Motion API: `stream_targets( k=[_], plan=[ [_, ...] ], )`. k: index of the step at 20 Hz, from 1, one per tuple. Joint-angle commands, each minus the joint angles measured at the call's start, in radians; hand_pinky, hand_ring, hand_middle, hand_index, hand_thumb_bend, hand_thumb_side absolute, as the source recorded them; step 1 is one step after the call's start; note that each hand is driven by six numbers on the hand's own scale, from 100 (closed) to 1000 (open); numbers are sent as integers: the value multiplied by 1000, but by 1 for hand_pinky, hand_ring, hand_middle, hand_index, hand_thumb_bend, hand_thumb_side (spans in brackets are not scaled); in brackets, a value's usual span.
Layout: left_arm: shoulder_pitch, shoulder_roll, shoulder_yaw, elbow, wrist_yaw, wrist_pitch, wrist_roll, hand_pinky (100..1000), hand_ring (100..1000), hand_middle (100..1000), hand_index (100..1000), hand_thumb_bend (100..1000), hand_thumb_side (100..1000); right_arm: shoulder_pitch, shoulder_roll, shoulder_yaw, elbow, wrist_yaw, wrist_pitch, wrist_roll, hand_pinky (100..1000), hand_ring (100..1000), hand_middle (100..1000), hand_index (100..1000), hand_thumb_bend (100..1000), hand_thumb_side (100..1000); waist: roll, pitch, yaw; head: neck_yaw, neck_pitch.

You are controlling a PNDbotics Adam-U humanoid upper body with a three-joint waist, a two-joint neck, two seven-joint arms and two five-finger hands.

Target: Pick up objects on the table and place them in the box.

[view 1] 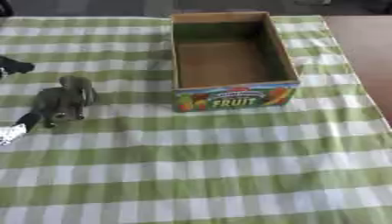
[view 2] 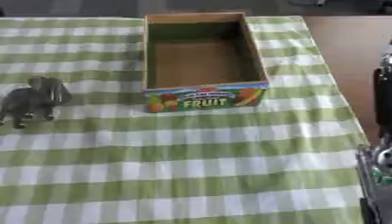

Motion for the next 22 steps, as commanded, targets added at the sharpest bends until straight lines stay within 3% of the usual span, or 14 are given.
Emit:
stream_targets(
  k=[1,6,14,22],
  plan=[
    [-42,70,-29,40,-20,-15,-38,863,851,773,966,344,590,0,-28,2,-18,-4,2,5,858,748,664,806,100,658,6,-19,3,-10,-12],
    [-117,81,-73,139,-18,-35,-70,861,868,803,963,354,565,3,-27,6,-18,-6,3,10,859,748,663,805,100,658,9,-24,3,-12,-13],
    [-230,48,-103,304,84,-50,-160,854,866,821,941,363,667,8,-23,9,-18,-10,5,13,861,749,663,805,100,656,17,-29,-1,-9,-14],
    [-372,14,-143,507,90,-81,-262,865,866,802,928,399,655,12,-22,12,-18,-12,8,16,862,749,662,805,100,655,26,-34,-7,6,-2]
  ],
)
